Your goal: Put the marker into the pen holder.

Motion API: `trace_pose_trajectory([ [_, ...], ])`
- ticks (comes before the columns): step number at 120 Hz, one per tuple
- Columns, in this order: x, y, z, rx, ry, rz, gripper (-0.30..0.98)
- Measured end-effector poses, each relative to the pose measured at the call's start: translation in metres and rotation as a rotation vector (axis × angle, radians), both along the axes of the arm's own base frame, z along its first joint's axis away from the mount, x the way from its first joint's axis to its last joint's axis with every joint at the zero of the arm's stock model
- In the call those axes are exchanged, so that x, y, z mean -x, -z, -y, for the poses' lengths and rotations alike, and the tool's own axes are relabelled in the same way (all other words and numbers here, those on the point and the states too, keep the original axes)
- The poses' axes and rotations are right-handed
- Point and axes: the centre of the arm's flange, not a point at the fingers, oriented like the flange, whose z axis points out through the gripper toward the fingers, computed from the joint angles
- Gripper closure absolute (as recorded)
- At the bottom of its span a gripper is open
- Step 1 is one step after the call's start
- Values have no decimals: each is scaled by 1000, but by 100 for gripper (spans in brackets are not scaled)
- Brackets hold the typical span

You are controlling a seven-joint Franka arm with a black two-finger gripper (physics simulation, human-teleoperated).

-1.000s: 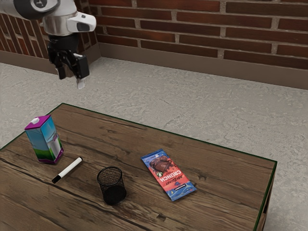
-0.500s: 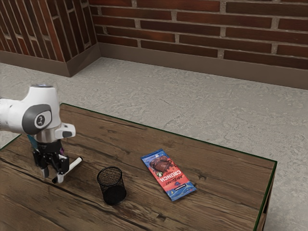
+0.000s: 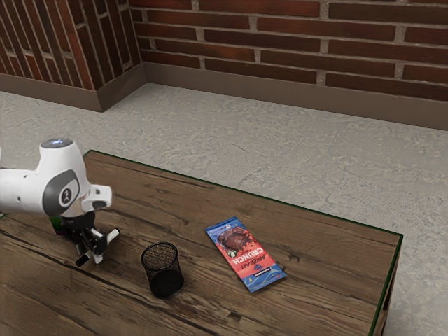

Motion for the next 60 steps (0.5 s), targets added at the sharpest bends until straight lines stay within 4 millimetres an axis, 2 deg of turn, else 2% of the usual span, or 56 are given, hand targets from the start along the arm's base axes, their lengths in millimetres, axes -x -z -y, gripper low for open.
trace_pose_trajectory([
  [20, -1, 0, -2, -2, 38, 22, 45],
  [36, 3, 0, -16, -3, 40, 30, 56],
  [60, 3, 5, -17, -5, 74, 25, 70],
])
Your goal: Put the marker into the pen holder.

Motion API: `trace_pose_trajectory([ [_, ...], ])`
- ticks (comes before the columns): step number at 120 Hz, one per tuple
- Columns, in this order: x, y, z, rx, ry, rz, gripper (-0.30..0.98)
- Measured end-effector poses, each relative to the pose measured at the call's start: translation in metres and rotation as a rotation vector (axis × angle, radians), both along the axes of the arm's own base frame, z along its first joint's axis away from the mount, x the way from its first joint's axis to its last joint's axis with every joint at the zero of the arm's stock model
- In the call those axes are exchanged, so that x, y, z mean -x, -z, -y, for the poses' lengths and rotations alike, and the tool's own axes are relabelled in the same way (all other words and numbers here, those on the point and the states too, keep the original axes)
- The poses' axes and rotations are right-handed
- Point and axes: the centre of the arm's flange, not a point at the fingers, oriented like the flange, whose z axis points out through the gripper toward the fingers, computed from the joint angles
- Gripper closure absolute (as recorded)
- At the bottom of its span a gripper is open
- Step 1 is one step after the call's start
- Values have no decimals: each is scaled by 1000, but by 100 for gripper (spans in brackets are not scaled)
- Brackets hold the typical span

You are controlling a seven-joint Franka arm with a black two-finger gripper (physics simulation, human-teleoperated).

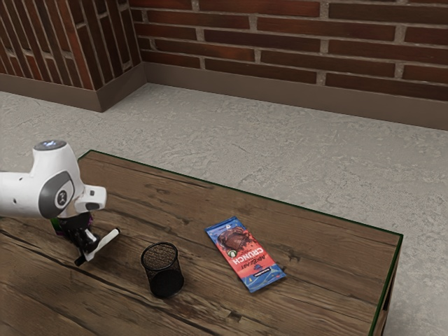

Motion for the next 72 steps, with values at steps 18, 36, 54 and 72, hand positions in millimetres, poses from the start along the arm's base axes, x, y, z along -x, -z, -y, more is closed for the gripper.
trace_pose_trajectory([
  [18, -1, 1, 0, -2, 17, 1, 67],
  [36, -10, -22, 3, 2, 38, 36, 75],
  [54, -43, -119, 23, 23, 87, 152, 76],
  [72, -78, -198, 80, 19, 185, 95, 77],
])
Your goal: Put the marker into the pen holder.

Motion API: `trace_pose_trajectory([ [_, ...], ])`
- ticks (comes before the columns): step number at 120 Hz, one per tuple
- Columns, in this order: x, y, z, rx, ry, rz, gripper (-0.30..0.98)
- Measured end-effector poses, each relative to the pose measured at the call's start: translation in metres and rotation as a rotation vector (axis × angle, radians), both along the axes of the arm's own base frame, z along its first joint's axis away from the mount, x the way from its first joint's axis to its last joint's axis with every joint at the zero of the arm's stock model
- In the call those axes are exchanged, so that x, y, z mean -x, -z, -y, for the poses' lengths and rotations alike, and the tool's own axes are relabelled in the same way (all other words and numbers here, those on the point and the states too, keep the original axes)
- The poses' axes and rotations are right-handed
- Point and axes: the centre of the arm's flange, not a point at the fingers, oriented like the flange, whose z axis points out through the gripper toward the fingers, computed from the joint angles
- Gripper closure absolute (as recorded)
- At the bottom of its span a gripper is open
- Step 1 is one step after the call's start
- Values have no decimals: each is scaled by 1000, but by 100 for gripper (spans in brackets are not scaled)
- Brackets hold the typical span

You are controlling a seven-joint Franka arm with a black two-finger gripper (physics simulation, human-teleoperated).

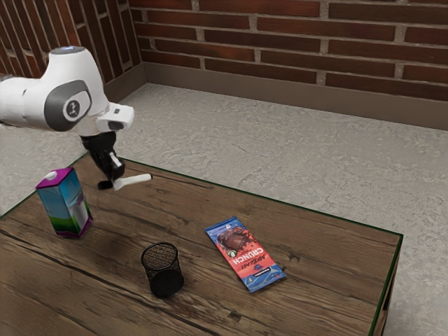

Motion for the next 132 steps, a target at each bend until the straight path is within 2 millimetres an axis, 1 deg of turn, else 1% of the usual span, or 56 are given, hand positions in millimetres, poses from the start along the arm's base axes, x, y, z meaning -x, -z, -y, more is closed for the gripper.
trace_pose_trajectory([
  [9, -1, -18, 25, -29, 30, -97, 77],
  [12, -1, -21, 34, -40, 37, -139, 77],
  [20, 5, -14, 54, -68, 48, -259, 77],
  [31, 15, 0, 75, -100, 54, -393, 78],
  [44, 25, 14, 99, -130, 60, -497, 78],
  [54, 27, 24, 113, -155, 59, -552, 78],
  [62, 28, 29, 115, -165, 42, -581, 78],
  [77, 27, 32, 94, -160, -30, -613, 78],
  [83, 25, 34, 91, -159, -50, -621, 78],
  [100, 25, 34, 105, -169, -48, -629, 78],
  [118, 25, 35, 108, -175, -65, -635, 78],
  [132, 26, 37, 118, -183, -61, -639, 78],
])
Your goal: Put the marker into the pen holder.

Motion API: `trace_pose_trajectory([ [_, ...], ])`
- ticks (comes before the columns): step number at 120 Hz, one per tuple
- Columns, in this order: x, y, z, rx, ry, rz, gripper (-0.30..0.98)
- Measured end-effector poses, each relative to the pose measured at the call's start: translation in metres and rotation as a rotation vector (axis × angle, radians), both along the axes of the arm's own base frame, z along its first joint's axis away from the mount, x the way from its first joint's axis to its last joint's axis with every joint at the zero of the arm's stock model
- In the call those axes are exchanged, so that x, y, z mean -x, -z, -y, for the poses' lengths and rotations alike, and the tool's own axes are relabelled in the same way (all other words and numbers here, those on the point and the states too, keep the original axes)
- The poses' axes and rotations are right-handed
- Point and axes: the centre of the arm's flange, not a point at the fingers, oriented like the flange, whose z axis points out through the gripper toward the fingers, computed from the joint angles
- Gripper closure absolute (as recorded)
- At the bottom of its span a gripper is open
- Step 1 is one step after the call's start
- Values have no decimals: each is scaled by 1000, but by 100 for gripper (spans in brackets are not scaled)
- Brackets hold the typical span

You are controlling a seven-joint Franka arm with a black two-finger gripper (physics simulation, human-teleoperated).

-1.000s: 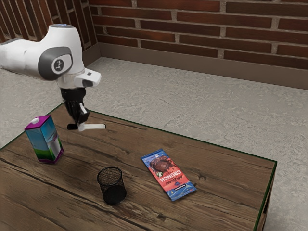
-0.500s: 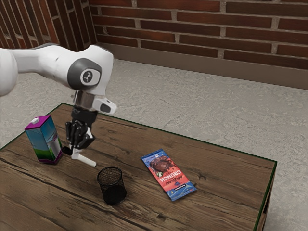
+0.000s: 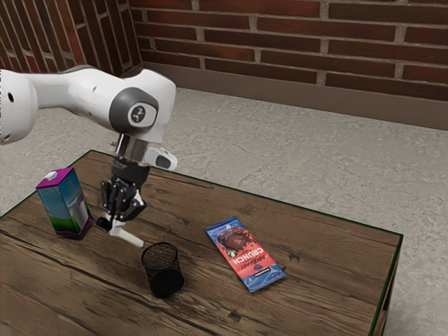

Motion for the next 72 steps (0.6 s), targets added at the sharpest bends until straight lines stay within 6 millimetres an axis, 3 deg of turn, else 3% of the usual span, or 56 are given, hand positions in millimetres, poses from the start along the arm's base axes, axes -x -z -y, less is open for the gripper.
trace_pose_trajectory([
  [32, -7, 8, 18, -8, -2, -5, 78],
  [43, -10, 17, 32, -9, 8, -17, 78],
  [58, -13, 35, 36, -19, -3, -45, 77],
  [72, -13, 40, 39, -17, -12, -55, 53],
])
